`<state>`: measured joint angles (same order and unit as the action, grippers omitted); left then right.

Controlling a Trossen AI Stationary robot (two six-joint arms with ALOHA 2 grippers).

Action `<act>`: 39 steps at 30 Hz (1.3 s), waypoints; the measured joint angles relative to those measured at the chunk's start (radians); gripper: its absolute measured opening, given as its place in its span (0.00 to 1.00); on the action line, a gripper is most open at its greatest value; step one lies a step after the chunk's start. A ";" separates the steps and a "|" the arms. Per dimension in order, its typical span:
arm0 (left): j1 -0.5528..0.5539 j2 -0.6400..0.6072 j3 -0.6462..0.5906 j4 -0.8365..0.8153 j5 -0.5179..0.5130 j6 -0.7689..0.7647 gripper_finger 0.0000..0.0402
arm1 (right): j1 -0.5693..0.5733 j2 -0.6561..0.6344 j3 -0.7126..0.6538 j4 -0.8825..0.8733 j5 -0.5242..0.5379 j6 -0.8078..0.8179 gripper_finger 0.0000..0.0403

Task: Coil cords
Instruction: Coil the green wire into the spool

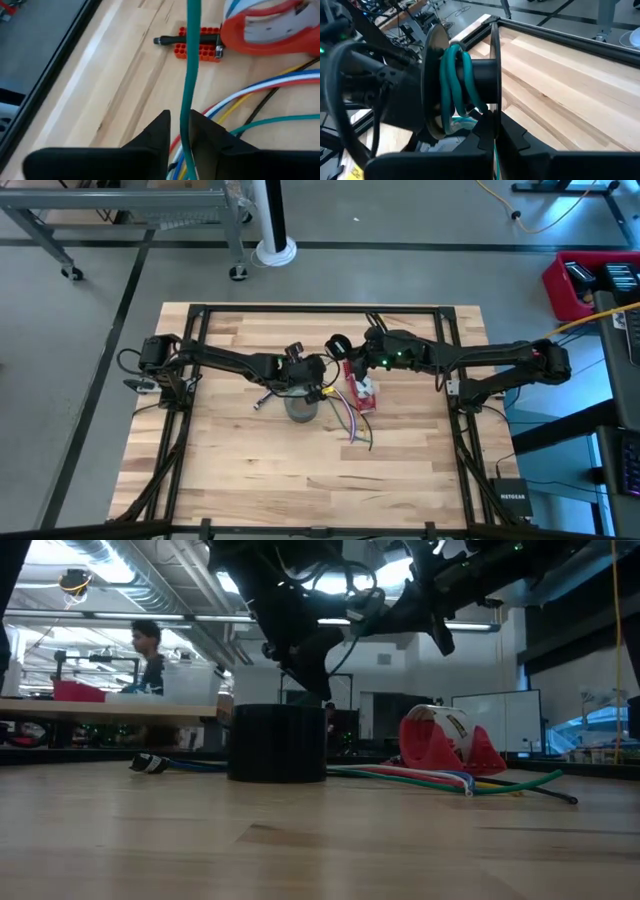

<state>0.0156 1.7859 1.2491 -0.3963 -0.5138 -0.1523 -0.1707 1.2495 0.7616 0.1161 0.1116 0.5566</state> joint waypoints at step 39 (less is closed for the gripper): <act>0.109 0.000 0.028 -0.165 -0.059 -0.184 0.00 | 0.002 -0.089 -0.001 -0.240 -0.045 0.042 0.01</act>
<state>0.1248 1.7859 1.2776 -0.5610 -0.5728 -0.3359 -0.1692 1.1603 0.7605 -0.1236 0.0669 0.5982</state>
